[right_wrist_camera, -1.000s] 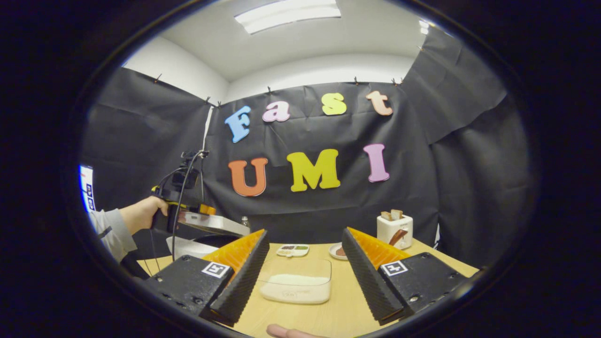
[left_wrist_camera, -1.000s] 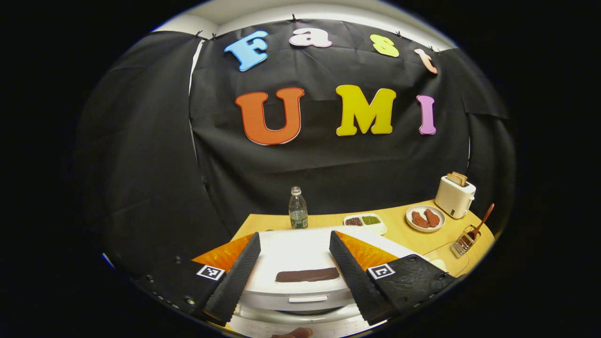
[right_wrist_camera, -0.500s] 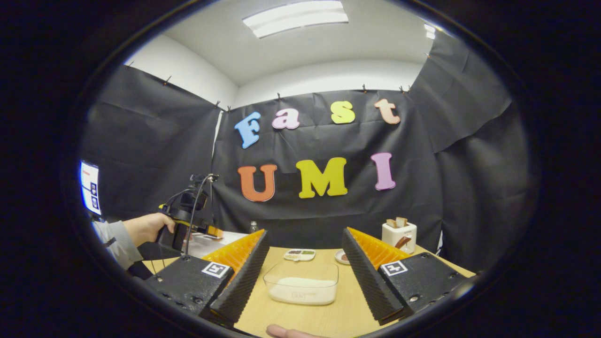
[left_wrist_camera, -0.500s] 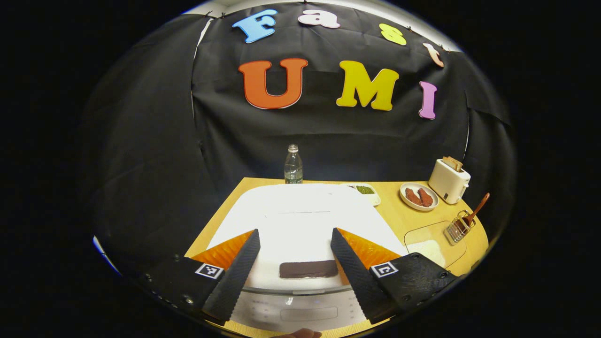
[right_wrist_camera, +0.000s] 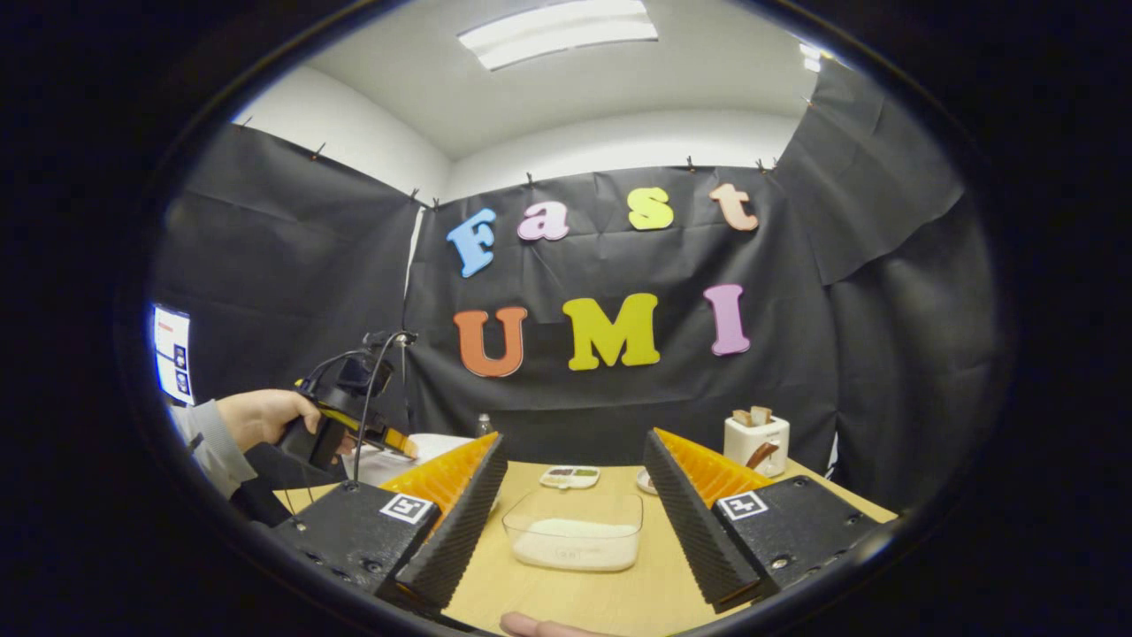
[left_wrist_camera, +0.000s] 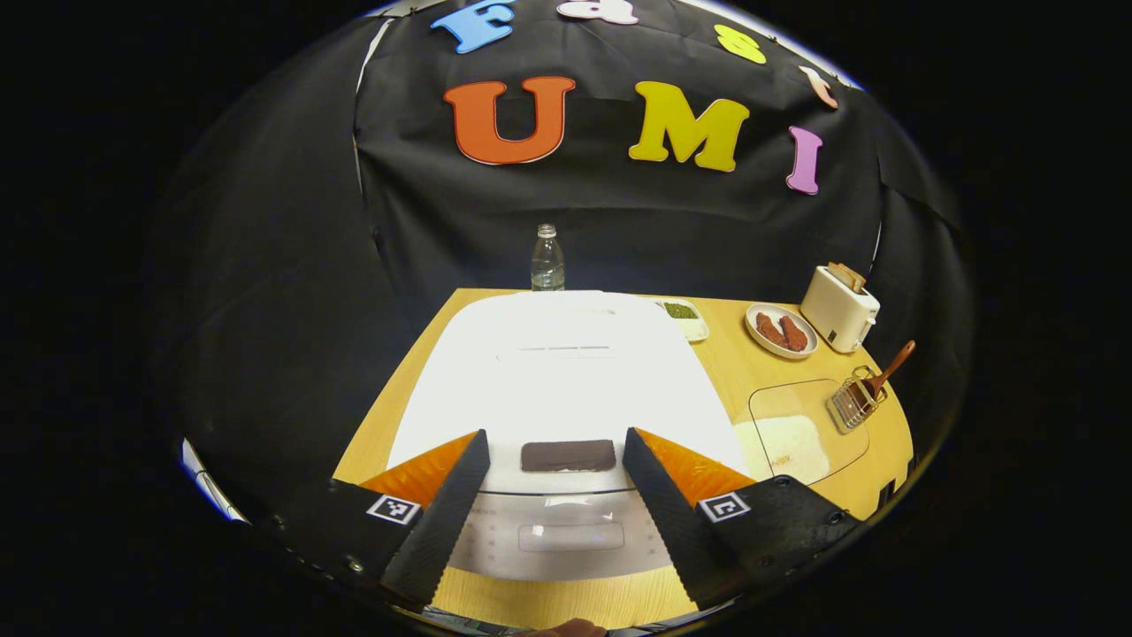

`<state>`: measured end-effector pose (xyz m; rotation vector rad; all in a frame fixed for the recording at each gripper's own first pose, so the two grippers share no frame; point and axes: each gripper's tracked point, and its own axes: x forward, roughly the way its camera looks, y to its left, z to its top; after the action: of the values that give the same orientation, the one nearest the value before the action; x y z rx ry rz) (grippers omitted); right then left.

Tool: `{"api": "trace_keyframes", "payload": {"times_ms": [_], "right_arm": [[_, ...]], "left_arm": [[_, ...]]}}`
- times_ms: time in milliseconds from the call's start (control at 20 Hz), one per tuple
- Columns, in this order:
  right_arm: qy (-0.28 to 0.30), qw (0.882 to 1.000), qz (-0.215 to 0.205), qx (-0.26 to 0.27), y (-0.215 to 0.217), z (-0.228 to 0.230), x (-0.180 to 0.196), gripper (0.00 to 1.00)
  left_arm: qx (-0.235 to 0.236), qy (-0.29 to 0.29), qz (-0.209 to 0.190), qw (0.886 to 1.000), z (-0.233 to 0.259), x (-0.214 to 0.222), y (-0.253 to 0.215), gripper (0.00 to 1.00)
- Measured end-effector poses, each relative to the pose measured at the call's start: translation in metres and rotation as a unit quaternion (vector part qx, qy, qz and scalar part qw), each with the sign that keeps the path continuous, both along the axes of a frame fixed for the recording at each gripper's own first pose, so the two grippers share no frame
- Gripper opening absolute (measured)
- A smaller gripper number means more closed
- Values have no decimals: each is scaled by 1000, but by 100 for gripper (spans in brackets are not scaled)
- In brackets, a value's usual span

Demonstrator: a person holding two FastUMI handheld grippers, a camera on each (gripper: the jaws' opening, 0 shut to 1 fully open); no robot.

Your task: Close the left gripper, press the button to open the rice cooker; take a wooden spoon from the chopstick holder with the right hand, scoop a spoonful of rice and pour it into the rice cooker, then put the wooden spoon back into the chopstick holder.

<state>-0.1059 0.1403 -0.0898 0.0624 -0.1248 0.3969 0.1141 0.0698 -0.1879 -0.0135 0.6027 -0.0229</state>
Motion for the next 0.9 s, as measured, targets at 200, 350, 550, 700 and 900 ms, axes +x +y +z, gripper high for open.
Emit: {"api": "trace_keyframes", "payload": {"times_ms": [200,350,550,700,900], "right_arm": [[-7,1000,6,-3,3,5,-8,100],[-16,1000,9,-11,4,10,-13,94],[-25,1000,-8,-17,-7,13,-9,100],[-21,1000,-14,-17,-10,11,-4,94],[-16,999,-22,-37,-23,8,5,100]], "left_arm": [[-6,-12,3,1000,-2,-4,-1,100],[-1,-23,14,1000,-1,-5,-1,99],[2,-33,11,999,2,-10,-2,98],[1,-39,16,999,8,-14,-3,96],[28,-108,15,994,42,-32,-14,96]]}}
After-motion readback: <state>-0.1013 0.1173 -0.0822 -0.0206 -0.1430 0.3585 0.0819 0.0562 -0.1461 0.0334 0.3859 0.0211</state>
